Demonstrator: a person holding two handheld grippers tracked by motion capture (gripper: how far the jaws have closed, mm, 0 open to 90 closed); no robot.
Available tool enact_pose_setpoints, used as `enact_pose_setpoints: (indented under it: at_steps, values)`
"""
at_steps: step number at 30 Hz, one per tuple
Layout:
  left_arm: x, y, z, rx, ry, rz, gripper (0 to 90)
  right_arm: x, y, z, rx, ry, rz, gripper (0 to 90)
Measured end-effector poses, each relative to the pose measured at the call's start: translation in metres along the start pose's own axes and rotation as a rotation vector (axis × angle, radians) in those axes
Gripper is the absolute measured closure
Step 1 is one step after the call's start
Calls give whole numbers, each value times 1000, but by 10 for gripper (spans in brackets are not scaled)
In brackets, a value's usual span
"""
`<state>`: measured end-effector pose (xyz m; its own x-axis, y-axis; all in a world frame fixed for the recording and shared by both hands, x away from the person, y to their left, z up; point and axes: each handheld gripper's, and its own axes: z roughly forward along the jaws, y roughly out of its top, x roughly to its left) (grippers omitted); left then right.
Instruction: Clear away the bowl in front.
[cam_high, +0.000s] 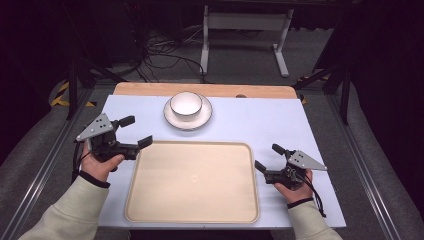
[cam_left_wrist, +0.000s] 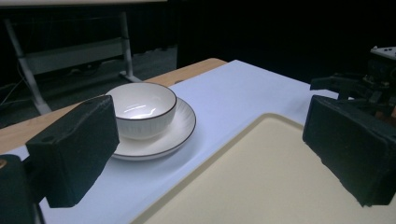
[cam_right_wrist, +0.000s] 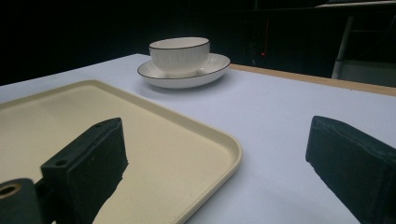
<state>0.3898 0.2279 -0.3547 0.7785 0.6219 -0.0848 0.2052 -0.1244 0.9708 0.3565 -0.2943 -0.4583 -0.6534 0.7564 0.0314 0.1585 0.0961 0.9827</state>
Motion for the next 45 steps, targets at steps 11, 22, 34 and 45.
enact_pose_setpoints:
  at_steps: [11, 22, 34, 45]
  values:
    - [12, 24, 22, 6, -17, 16, 46, 0, 0, 0, 1, -1, 1, 55]
    - [17, 42, 45, -13, -53, 12, 52, 0, 0, 0, 1, 0, 3, 56]
    - [23, 56, 59, 5, -40, 41, 70, -1, 0, 0, -1, 3, 7, 56]
    - [20, 73, 85, 141, 1, 211, 115, -1, 0, 0, 0, 3, 4, 53]
